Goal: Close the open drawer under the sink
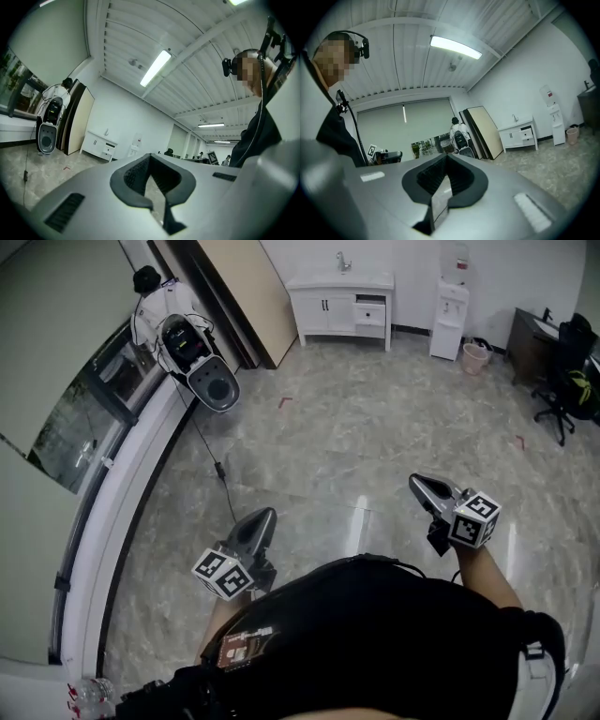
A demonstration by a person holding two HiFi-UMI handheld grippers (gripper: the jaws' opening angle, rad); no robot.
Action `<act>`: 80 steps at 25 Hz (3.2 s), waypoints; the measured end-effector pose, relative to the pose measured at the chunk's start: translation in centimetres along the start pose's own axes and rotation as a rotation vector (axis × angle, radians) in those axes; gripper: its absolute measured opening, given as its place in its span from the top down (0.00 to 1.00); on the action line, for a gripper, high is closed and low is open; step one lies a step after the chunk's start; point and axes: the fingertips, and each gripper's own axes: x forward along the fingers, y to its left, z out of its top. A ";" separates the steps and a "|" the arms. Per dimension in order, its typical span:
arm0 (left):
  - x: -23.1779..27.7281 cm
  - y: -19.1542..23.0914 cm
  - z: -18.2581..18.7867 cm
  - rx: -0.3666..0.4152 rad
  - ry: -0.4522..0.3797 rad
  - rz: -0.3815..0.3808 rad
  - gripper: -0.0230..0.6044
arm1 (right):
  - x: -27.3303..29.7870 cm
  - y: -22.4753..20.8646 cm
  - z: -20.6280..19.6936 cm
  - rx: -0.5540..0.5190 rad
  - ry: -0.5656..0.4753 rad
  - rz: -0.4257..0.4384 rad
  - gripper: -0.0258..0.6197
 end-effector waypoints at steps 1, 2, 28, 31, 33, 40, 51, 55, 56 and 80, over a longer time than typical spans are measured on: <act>1.1 0.2 -0.2 -0.005 0.001 -0.015 0.98 | -0.4 -0.9 -0.1 0.004 0.000 -0.018 0.97; 2.2 0.3 -0.2 -0.009 0.006 -0.032 0.98 | -0.8 -1.8 0.0 0.013 -0.003 -0.038 0.97; 17.2 23.2 8.7 -0.055 0.061 -0.294 0.98 | 19.0 -9.8 5.6 -0.021 -0.062 -0.290 0.97; 17.5 26.3 9.5 -0.047 0.061 -0.291 0.98 | 22.0 -10.4 6.0 -0.027 -0.069 -0.286 0.97; 17.6 28.2 9.6 -0.045 0.061 -0.278 0.98 | 23.7 -10.9 5.9 -0.033 -0.066 -0.281 0.97; 19.2 32.3 10.0 -0.057 0.050 -0.241 0.98 | 27.1 -13.9 6.5 -0.018 -0.048 -0.269 0.97; 30.2 32.7 9.8 -0.049 0.037 -0.177 0.98 | 29.4 -26.2 9.3 0.001 -0.029 -0.190 0.97; 36.2 31.8 10.4 -0.036 0.029 -0.156 0.98 | 29.3 -31.8 13.1 -0.025 -0.025 -0.162 0.97; 37.8 31.5 10.5 -0.039 0.022 -0.154 0.98 | 29.1 -33.3 14.0 -0.031 -0.027 -0.158 0.97; 59.6 33.7 10.3 -0.060 0.048 -0.273 0.98 | 28.1 -52.4 19.4 -0.002 -0.060 -0.287 0.97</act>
